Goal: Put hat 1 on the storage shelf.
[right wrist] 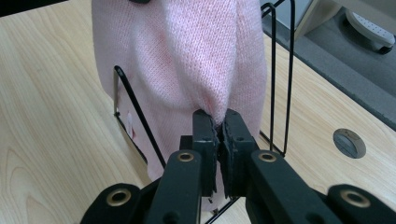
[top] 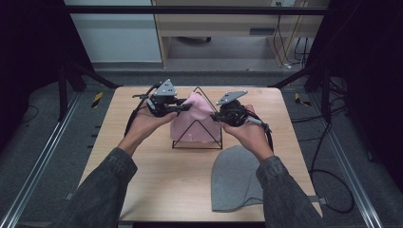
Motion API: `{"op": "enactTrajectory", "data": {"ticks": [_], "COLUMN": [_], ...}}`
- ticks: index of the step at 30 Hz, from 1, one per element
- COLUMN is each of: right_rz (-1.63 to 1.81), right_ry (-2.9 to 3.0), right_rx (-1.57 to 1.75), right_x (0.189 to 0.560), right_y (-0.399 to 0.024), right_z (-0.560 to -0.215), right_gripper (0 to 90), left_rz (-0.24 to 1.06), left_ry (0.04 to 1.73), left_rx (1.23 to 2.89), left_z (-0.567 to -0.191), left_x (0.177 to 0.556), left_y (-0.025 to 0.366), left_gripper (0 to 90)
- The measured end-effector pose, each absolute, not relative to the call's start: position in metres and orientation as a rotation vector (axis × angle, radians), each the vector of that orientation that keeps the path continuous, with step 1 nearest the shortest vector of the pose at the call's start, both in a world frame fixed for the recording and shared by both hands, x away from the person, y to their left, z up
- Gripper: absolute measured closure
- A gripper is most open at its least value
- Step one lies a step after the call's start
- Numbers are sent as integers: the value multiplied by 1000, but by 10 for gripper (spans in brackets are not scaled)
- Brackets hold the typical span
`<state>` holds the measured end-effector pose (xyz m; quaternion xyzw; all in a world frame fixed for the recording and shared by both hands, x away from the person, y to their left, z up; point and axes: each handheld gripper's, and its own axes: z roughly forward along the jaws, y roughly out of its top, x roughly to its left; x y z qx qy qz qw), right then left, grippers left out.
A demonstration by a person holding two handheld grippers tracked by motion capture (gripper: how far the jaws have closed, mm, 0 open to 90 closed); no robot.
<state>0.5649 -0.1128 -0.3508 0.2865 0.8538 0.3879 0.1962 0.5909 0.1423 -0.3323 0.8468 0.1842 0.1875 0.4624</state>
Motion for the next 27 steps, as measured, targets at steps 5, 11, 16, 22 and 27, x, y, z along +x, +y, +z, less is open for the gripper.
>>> {"op": "enactTrajectory", "data": {"ticks": [5, 11, 16, 22, 27], "right_rz": [1084, 1094, 1088, 1086, 1079], "right_ry": [2398, 2399, 2400, 2407, 2412], "right_rx": [797, 794, 799, 795, 797], "right_x": [563, 562, 563, 562, 562], "right_y": [-112, -111, -112, -111, -111], "right_z": [-352, -353, -354, -356, -359], "right_gripper": [858, 858, 858, 858, 859], "left_rz": [456, 441, 421, 415, 407], "left_ry": [455, 463, 475, 490, 493], "left_rx": [2078, 2059, 2044, 2041, 2031], "left_z": [-336, -339, -342, -348, -354], "left_x": [588, 585, 581, 576, 573], "left_y": [143, 148, 153, 161, 165], "left_gripper": [713, 668, 619, 612, 625]}}
